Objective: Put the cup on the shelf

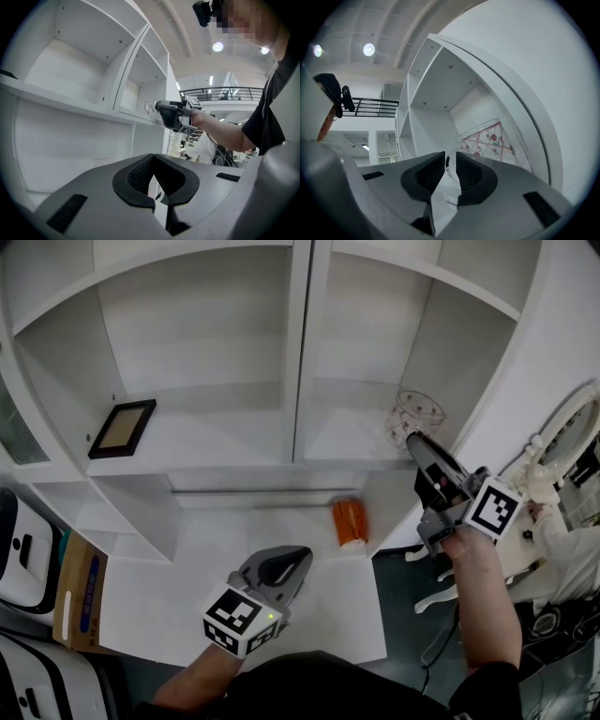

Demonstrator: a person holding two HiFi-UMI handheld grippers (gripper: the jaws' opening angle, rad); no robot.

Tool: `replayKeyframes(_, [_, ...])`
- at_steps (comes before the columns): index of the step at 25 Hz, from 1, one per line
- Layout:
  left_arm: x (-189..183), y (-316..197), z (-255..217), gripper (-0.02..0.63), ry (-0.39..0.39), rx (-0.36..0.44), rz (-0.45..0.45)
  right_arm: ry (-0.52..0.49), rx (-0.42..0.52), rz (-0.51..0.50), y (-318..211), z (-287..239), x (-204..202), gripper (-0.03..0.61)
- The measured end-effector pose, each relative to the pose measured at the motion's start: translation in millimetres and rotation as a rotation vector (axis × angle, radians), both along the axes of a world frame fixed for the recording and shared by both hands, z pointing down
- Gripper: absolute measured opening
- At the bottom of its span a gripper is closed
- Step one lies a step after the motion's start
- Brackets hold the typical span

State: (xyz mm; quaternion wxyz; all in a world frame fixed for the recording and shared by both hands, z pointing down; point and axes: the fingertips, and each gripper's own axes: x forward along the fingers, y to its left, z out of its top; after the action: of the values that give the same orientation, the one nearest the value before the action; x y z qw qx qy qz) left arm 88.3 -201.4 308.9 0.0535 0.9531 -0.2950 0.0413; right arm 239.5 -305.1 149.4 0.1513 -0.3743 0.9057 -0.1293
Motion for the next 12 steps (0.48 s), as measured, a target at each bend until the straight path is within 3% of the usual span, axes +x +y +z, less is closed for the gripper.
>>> replayKeyframes(12, [3.2, 3.3, -2.2, 0.011, 0.004, 0.0, 0.028, 0.018, -0.009, 0.125, -1.5, 0.9, 24.3, 0.038])
